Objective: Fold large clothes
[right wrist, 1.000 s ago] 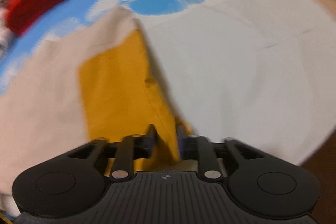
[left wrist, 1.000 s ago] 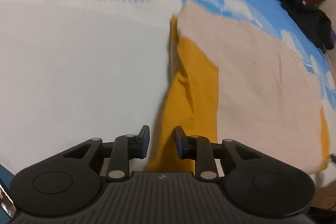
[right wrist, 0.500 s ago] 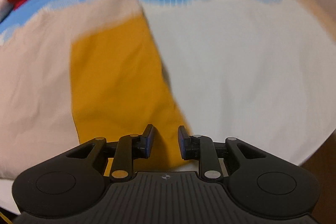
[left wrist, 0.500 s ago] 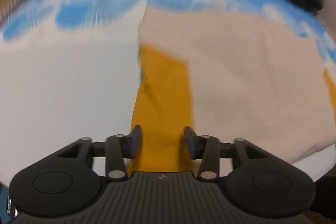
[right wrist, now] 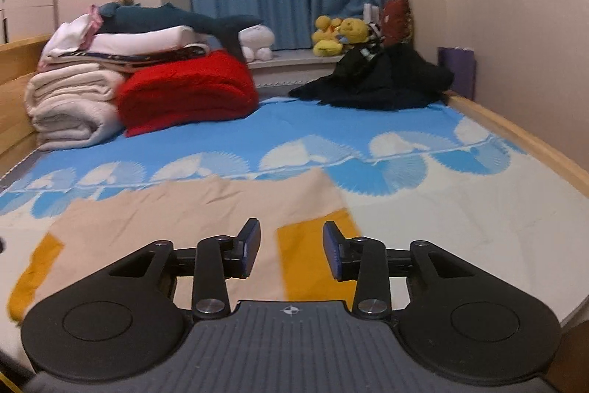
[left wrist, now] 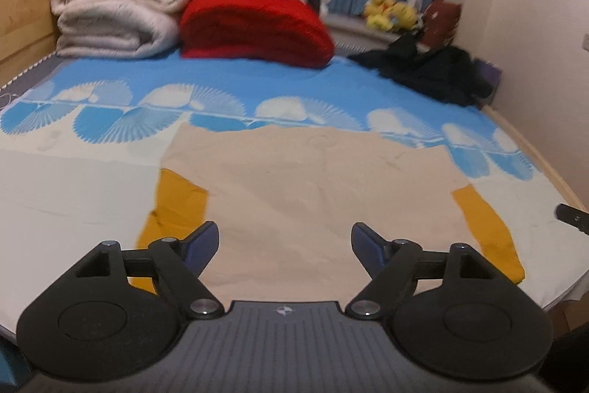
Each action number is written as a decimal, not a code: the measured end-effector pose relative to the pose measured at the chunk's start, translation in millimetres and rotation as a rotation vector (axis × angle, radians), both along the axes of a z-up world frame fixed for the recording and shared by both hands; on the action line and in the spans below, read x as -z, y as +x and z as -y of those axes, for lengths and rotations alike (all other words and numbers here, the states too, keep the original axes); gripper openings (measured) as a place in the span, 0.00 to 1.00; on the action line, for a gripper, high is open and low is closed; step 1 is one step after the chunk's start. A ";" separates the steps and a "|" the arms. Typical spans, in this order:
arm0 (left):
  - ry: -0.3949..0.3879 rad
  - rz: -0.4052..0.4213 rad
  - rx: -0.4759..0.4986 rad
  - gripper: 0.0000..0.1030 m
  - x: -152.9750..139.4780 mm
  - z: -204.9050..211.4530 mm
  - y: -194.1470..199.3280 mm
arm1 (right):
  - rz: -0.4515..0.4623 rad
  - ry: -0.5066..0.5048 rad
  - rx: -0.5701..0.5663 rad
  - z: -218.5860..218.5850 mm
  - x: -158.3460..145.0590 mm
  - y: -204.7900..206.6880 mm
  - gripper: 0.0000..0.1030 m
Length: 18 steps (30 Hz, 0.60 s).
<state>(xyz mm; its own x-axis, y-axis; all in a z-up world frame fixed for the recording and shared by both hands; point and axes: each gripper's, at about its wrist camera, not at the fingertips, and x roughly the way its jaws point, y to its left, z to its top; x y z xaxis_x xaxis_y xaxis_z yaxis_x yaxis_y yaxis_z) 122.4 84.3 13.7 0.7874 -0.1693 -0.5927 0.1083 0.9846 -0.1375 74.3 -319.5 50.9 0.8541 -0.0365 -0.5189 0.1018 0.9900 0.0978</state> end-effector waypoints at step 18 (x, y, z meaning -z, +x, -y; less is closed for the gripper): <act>-0.132 -0.271 -0.076 0.24 78.3 -19.2 35.7 | -0.121 0.029 -0.076 -65.1 30.2 9.9 0.39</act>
<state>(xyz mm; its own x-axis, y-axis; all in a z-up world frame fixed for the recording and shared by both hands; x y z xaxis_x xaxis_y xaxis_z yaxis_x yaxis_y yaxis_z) 158.2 103.5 -64.6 0.6170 -0.2053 -0.7597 -0.0236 0.9601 -0.2786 84.1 -254.4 20.8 0.7848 0.0420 -0.6184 0.0397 0.9922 0.1178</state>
